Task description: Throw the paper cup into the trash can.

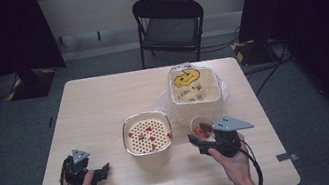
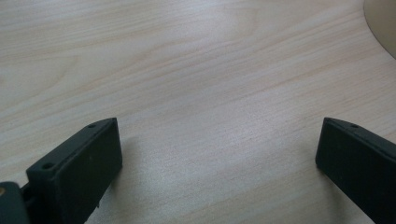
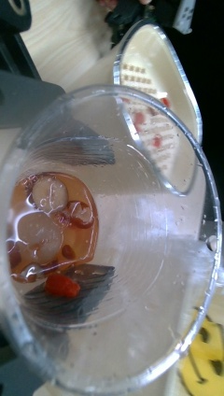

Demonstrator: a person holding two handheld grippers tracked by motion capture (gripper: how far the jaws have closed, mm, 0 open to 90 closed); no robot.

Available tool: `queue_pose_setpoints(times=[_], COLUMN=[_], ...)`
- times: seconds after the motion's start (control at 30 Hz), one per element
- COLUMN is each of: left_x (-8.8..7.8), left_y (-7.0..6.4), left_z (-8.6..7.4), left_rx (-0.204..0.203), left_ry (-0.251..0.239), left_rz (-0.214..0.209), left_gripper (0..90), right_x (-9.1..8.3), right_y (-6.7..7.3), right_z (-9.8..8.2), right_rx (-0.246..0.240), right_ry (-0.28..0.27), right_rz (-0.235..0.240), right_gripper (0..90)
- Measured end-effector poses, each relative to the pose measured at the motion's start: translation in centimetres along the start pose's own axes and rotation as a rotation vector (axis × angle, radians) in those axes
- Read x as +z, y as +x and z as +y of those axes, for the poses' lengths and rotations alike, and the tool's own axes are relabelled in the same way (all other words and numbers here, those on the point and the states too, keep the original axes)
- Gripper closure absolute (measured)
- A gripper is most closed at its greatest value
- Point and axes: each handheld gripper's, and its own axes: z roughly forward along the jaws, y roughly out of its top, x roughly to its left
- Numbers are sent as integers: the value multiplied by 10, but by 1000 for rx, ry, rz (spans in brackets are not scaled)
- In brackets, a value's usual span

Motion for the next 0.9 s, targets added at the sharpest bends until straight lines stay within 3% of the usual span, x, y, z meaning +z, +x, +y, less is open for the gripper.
queue_pose_setpoints(times=[0.4,0.73,0.83,0.9], left_x=[0,0,0,0], left_y=[0,0,0,0], left_z=[0,0,0,0], left_rx=[0,0,0,1], left_ry=[0,0,0,0], left_rz=[0,0,0,0], left_gripper=[0,0,0,0], right_x=[2,14,17,21], right_y=[3,11,12,16], right_z=[41,69,74,80], right_rx=[-35,-99,-103,-133], right_ry=[-83,-155,-162,-161], right_rz=[-21,-66,-62,-74], right_gripper=[399,413,413,413])
